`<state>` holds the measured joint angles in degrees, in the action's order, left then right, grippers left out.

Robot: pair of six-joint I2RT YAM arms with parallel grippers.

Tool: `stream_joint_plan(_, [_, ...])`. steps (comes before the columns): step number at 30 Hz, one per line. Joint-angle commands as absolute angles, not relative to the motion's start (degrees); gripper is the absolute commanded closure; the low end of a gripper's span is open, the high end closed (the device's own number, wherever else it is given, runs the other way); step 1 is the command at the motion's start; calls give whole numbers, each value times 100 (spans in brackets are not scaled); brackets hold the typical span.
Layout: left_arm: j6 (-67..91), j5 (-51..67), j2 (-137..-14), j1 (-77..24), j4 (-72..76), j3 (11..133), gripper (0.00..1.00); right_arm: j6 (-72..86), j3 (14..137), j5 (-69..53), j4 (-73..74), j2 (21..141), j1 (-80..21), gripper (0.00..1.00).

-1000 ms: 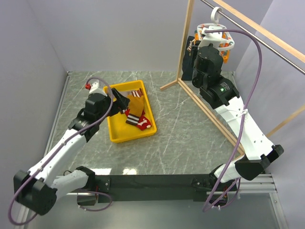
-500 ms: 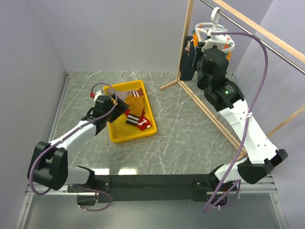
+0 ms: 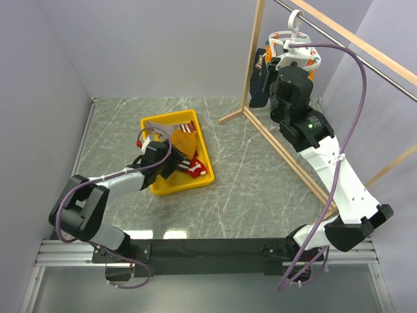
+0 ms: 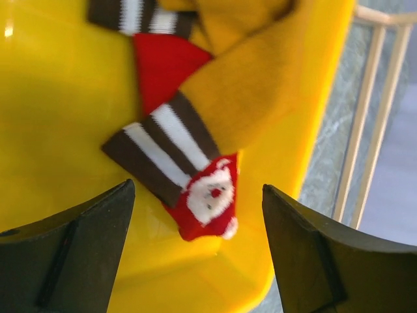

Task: Clip the socks to the hanger
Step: Adjust the sock in the bin.

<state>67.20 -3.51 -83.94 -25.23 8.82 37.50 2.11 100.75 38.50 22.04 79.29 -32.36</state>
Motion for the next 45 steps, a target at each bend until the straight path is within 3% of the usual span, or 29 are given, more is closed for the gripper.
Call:
stream_joint_plan(1, [7224,-659,-8543,-2558,1134,3665,17,220,10151,3753,2268,7813,-3217,92])
stream_joint_plan(21, [8376,-1784,-8973,-3437,1977,3278,23,79,10037,3841,2188,7787,-3217,90])
stream_joint_plan(32, [8648,-2091,-9483,-3463,2707,3270,42,-167,9958,3981,2074,7725,-3208,90])
stream_joint_plan(39, [8640,-2619,-9343,-3472,2829,3120,64,-255,9984,4043,2039,7752,-3217,90])
stream_joint_plan(45, [8236,-2716,-9527,-3454,3155,3146,65,-334,10028,4069,2004,7787,-3217,90])
